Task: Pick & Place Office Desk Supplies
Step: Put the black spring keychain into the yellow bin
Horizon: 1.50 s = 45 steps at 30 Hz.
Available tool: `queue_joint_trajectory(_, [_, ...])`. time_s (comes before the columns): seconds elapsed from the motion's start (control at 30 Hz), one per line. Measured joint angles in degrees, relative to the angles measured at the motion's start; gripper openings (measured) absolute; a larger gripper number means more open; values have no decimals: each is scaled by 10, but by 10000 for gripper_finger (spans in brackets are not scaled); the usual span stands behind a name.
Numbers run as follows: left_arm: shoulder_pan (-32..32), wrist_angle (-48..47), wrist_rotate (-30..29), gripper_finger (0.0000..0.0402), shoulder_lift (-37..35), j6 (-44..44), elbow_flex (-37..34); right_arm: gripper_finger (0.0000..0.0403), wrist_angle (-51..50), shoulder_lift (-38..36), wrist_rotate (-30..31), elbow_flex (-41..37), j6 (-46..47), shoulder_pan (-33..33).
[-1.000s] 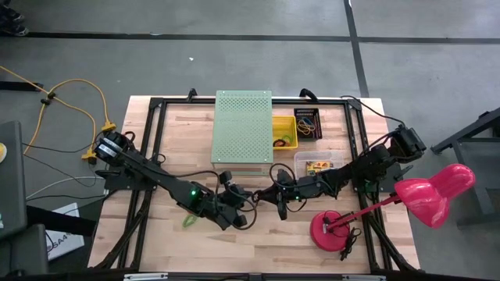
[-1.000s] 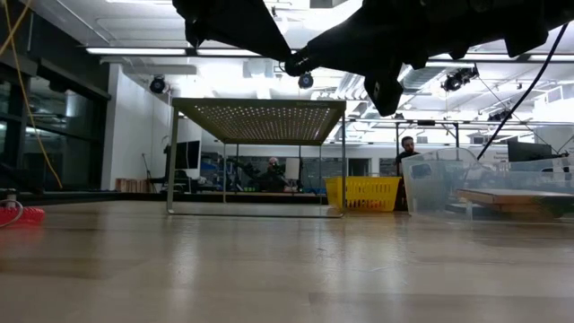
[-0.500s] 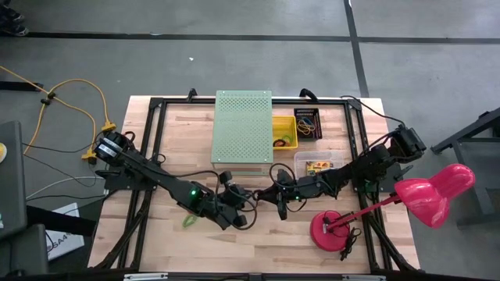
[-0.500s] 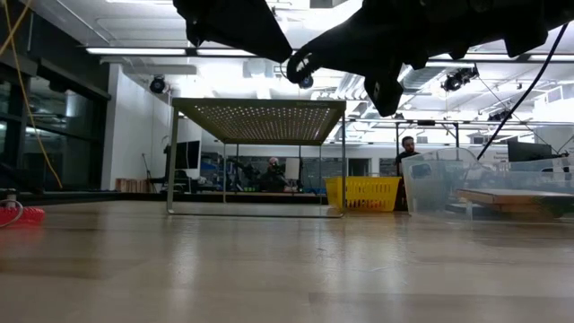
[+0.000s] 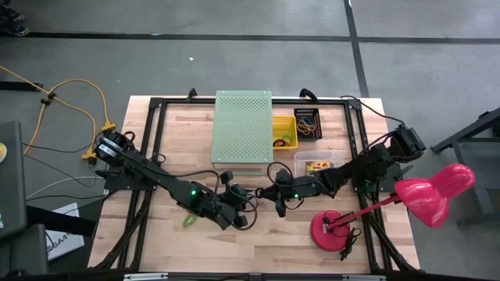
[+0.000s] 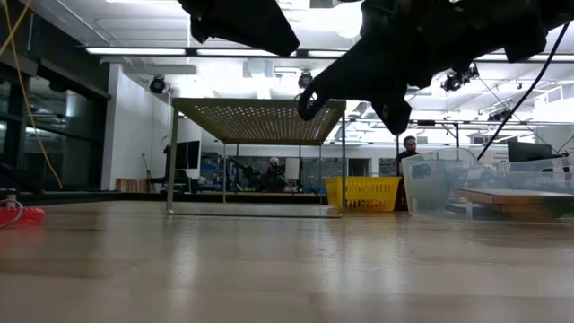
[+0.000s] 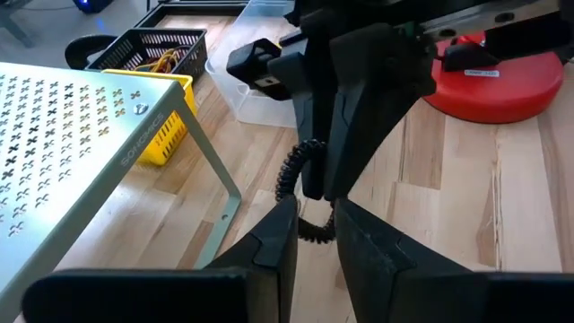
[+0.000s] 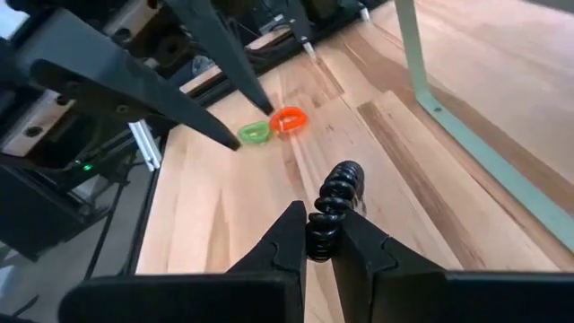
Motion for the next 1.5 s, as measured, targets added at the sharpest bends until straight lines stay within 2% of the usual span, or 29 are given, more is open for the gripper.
queue_joint_trajectory(0.4, [0, 7, 0, 75, 0, 1, 0, 25, -40, -89, 0, 0, -63, -53])
queue_joint_trajectory(0.7, [0, 8, 0, 75, 0, 6, 0, 25, -99, -145, 0, 0, -94, -164])
queue_joint_trajectory(0.87, [0, 8, 0, 75, 0, 15, 0, 25, -135, -147, -3, 0, -96, -239])
queue_joint_trajectory(1.17, [0, 8, 0, 75, 0, 18, 0, 25, -144, -148, -5, 0, -123, -349])
queue_joint_trajectory(1.5, [8, 8, 0, 75, 0, 34, 0, 25, -144, -148, -15, 0, -124, -427])
